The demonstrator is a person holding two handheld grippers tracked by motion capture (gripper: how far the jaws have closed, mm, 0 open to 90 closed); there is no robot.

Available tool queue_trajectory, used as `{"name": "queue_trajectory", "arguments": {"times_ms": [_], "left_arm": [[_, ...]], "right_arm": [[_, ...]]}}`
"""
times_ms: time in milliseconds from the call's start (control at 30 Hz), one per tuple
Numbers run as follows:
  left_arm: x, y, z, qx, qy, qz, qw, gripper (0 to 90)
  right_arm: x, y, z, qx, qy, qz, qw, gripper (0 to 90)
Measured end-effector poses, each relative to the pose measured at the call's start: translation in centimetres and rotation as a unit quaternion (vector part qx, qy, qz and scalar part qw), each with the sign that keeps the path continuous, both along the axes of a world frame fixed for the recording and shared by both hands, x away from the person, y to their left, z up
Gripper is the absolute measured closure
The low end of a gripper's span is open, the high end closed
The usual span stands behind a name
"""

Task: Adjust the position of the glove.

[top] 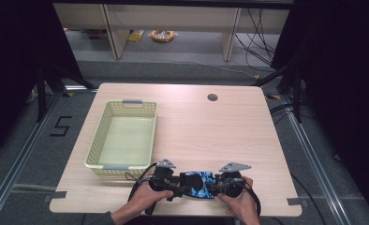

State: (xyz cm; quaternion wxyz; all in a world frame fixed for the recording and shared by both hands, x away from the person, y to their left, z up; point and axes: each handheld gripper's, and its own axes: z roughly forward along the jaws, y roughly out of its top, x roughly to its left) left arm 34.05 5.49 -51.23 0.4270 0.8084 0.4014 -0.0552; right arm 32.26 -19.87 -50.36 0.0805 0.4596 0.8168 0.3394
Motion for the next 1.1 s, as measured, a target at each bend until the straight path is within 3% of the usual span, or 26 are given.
{"name": "queue_trajectory", "arguments": {"times_ms": [33,133,167,267,300,367,400,467,500,533,600,633,700,800,833,900,1033,1100], "left_arm": [[0.0,0.1,0.0,-0.005,0.008,0.001,1.0,34.7],[0.0,0.0,-0.1,-0.001,-0.007,0.007,1.0,41.2],[0.0,0.1,-0.2,-0.002,-0.008,0.003,1.0,43.6],[-0.1,0.1,-0.3,-0.001,-0.012,0.007,0.9999,50.6],[-0.1,0.1,-0.4,-0.001,-0.018,0.008,0.9998,54.0],[-0.1,0.1,-0.4,-0.001,-0.018,0.01,0.9998,61.1],[-0.2,0.1,-0.5,-0.004,-0.016,0.013,0.9998,63.0],[-0.3,0.2,-0.5,-0.001,-0.018,0.022,0.9996,66.4],[-0.3,0.3,-0.6,-0.01,-0.021,0.021,0.9995,68.5],[-0.4,0.3,-0.6,-0.012,-0.025,0.019,0.9994,71.8],[-0.5,0.3,-0.5,-0.014,-0.029,0.019,0.9993,75.4],[-0.6,0.3,-0.4,-0.014,-0.031,0.018,0.9993,76.7],[-0.7,0.3,-0.3,-0.009,-0.036,0.021,0.9991,78.1],[-0.7,0.4,-0.3,-0.017,-0.038,0.013,0.999,79.2],[-0.7,0.3,-0.2,-0.018,-0.04,0.01,0.999,79.5],[-0.7,0.3,0.0,-0.021,-0.041,0.009,0.9989,80.0],[-0.8,0.4,0.3,-0.022,-0.052,0.004,0.9984,80.6],[-0.7,0.5,0.4,-0.024,-0.046,-0.002,0.9986,80.7]], "right_arm": [[0.0,0.1,-0.1,0.006,-0.01,0.003,0.9999,50.3],[0.1,0.1,-0.2,0.006,-0.016,0.003,0.9998,56.4],[0.2,0.0,-0.4,0.004,-0.03,0.008,0.9995,58.4],[0.2,0.0,-0.4,0.008,-0.029,0.011,0.9995,64.8],[0.1,0.1,-0.4,0.01,-0.019,0.01,0.9997,67.6],[0.2,-0.1,-0.5,0.006,-0.027,0.021,0.9994,73.9],[0.1,-0.1,-0.5,0.025,-0.016,0.017,0.9994,75.8],[0.2,-0.2,-0.7,0.033,-0.019,0.021,0.9991,78.2],[0.1,-0.1,-0.6,0.033,-0.013,0.023,0.9991,78.7],[0.2,0.0,-0.8,0.04,-0.026,0.02,0.9987,79.2],[0.1,-0.1,-0.7,0.033,-0.021,0.024,0.9989,79.4],[0.2,0.0,-0.9,0.045,-0.03,0.021,0.9983,79.8],[0.1,-0.2,-0.7,0.036,-0.007,0.026,0.999,80.2],[0.1,-0.2,-0.7,0.04,-0.007,0.027,0.9988,80.5],[0.1,-0.3,-0.7,0.038,-0.019,0.027,0.9987,80.7],[0.2,-0.3,-0.7,0.048,-0.024,0.026,0.9982,81.0],[0.0,-0.4,-0.4,0.048,-0.028,0.027,0.9981,81.4],[-0.1,-0.4,-0.3,0.049,-0.025,0.024,0.9982,81.5]]}}
